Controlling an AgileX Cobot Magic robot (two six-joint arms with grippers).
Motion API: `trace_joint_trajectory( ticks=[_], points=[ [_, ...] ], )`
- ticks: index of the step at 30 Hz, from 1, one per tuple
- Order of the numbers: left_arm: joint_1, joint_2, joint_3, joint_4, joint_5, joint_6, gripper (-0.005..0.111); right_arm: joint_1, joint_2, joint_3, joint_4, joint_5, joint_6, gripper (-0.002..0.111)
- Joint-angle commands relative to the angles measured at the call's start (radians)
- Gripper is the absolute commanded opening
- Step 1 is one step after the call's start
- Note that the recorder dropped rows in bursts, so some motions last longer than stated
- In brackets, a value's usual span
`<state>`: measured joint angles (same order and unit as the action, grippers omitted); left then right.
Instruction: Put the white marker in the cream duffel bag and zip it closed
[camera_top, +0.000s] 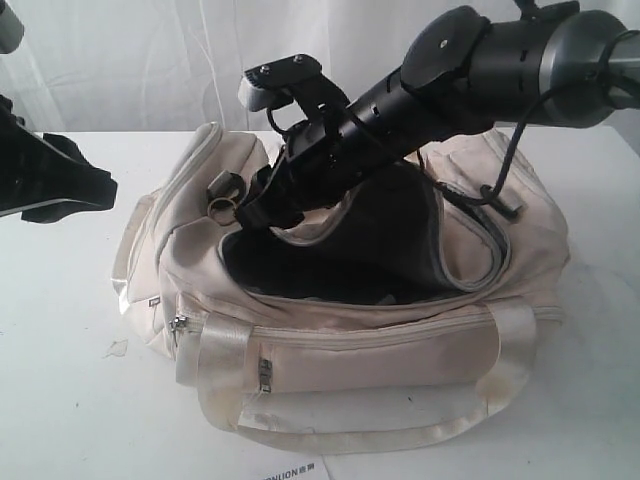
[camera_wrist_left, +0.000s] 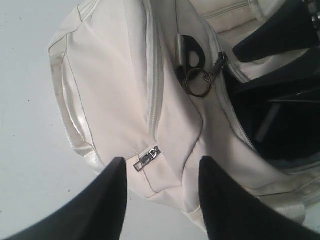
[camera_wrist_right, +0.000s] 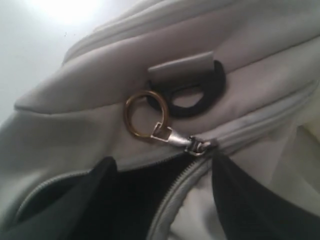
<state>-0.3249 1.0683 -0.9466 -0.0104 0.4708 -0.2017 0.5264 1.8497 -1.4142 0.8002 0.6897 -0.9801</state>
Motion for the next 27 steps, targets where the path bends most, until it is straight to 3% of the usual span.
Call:
trace_joint_trajectory(
  ticks=[1,15,27],
  points=[
    [0.004,-0.01,0.008,-0.008,0.015,-0.004,0.05,0.008,0.002,-0.029,-0.026,0.001,-0.054,0.052],
    [0.004,-0.01,0.008,-0.008,-0.008,-0.004,0.05,0.083,0.06,-0.053,-0.139,-0.093,-0.145,0.052],
    [0.004,-0.01,0.008,-0.008,-0.01,-0.004,0.05,0.083,0.026,-0.122,-0.151,-0.035,-0.145,0.052]
  ],
)
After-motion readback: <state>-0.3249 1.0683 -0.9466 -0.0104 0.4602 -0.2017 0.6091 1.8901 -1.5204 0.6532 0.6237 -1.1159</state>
